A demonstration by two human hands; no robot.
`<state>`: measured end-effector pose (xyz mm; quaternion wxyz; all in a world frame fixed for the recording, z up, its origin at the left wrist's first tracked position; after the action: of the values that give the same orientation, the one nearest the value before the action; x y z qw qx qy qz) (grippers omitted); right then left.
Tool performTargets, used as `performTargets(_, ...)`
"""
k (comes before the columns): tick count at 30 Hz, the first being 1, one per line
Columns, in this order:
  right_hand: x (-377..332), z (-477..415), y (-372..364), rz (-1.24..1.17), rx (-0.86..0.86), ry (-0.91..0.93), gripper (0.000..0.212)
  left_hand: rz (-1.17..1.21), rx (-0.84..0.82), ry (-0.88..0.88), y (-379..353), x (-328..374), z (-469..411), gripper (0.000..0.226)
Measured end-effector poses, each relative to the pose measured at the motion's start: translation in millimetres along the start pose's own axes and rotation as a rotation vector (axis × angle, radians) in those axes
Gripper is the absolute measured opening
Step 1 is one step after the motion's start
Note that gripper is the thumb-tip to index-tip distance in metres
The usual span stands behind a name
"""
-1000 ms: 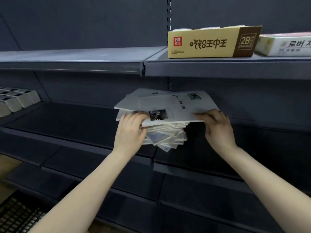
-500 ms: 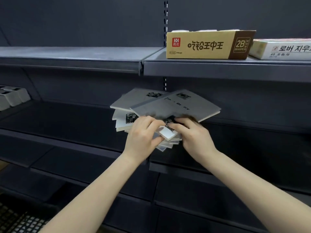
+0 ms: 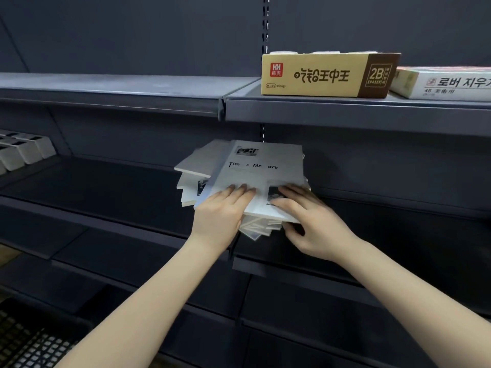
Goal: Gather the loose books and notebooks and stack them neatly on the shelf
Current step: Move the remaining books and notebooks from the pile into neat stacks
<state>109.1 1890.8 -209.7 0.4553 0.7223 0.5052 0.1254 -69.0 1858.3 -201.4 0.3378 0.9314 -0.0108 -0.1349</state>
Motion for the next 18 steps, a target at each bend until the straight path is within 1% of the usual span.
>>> performTargets(2,0.1,0.6,3.7,0.051,0.003,-0.027,0.056,-0.012,-0.039,-0.015,1.9,7.2,-5.3,0.042)
performTargets(5,5.2,-1.1,14.9,0.132,0.083,-0.054,0.060,-0.024,-0.118,-0.037,2.8,20.0,-11.8,0.052)
performTargets(8,15.2,0.4,28.7,0.147,0.108,-0.080,0.065,-0.013,-0.136,-0.053,-0.1,38.7,-16.5,0.051)
performTargets(11,27.6,13.8,34.6,0.188,0.102,-0.096,0.081,-0.008,-0.163,-0.108,-8.5,60.0,-18.1,0.051)
performTargets(13,40.7,27.9,36.0,0.198,0.111,-0.113,0.087,0.016,-0.162,-0.138,-13.5,74.4,-21.8,0.055)
performTargets(16,58.3,47.1,43.1,0.264,0.120,-0.105,0.088,0.035,-0.216,-0.153,-20.1,97.1,-33.4,0.073)
performTargets(17,63.6,52.9,46.6,0.301,0.122,-0.087,0.087,0.016,-0.232,-0.158,-21.5,105.7,-37.9,0.073)
performTargets(18,68.8,58.9,50.7,0.328,0.127,-0.075,0.086,-0.005,-0.234,-0.169,-21.8,115.3,-42.4,0.067)
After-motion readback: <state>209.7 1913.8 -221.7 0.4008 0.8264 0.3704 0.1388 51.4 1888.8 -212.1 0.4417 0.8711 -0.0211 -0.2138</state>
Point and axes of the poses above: each hand's wrist, its own z-axis away from the middle knuckle, its own y-axis out of the back of the hand, x = y × z, the point moved 4 cm from there along -z, towards the middle knuckle, and after that the axes turned 14 degrees about -z, right-handed, at the moved point
